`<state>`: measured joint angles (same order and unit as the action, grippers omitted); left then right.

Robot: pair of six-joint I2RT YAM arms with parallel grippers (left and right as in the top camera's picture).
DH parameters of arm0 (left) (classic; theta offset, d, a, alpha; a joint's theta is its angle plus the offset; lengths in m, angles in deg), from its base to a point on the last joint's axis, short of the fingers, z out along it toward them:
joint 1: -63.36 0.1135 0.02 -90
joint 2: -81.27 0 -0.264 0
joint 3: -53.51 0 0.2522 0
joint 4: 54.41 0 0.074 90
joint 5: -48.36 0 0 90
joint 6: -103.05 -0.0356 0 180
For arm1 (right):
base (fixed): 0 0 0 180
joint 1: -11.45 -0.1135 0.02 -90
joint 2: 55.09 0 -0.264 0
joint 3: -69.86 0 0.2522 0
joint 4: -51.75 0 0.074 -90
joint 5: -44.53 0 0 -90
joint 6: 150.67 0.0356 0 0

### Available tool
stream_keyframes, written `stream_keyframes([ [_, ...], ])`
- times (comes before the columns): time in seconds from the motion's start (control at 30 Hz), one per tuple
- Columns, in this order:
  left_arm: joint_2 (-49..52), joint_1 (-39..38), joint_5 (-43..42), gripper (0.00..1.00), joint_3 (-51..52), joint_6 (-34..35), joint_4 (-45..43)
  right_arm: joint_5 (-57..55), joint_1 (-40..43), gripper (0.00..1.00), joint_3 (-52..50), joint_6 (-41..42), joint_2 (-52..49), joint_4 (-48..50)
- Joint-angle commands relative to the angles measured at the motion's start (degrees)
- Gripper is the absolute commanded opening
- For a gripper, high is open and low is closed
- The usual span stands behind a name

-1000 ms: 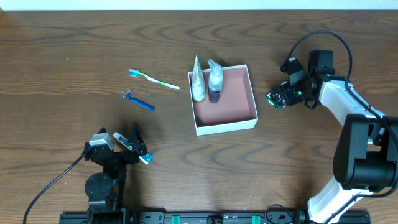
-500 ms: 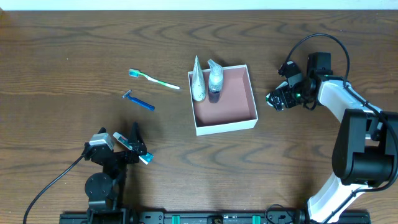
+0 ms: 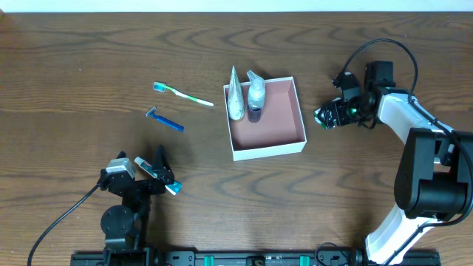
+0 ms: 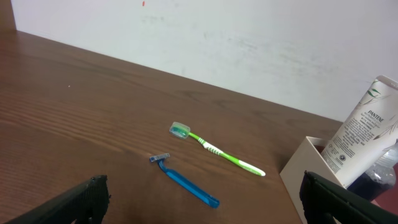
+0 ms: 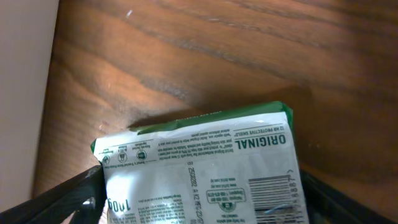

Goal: Pack container
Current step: 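Close the right gripper on the soap box and lift it, then carry the soap box over the white box and lower it inside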

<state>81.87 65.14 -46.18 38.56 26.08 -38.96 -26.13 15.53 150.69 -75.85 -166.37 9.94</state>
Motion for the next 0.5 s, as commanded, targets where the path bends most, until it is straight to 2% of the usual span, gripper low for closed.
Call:
stream_keyframes([
  [0.0, -0.3, 0.0, -1.0, 0.98, 1.0, -1.0, 1.9, 0.7, 0.0, 0.89, -0.4, 13.6, -2.4, -0.4],
  [0.2, -0.3, 0.0, -1.0, 0.98, 1.0, -0.9, 1.9, 0.6, 0.0, 0.91, -0.4, 28.5, -2.4, 0.9],
  [0.27, -0.3, 0.0, -1.0, 0.98, 1.0, -0.9, 1.9, 0.6, -0.2, 0.99, -0.4, 29.1, -2.4, 1.5],
  [0.4, -0.3, 0.0, -1.0, 0.98, 1.0, -1.0, 1.9, 0.5, -0.4, 0.99, -0.4, 28.8, -2.4, 2.7],
  [0.47, -0.3, 0.0, -1.0, 0.98, 1.0, -0.9, 1.9, 3.1, -0.4, 0.99, -0.4, 24.0, -2.4, 4.7],
])
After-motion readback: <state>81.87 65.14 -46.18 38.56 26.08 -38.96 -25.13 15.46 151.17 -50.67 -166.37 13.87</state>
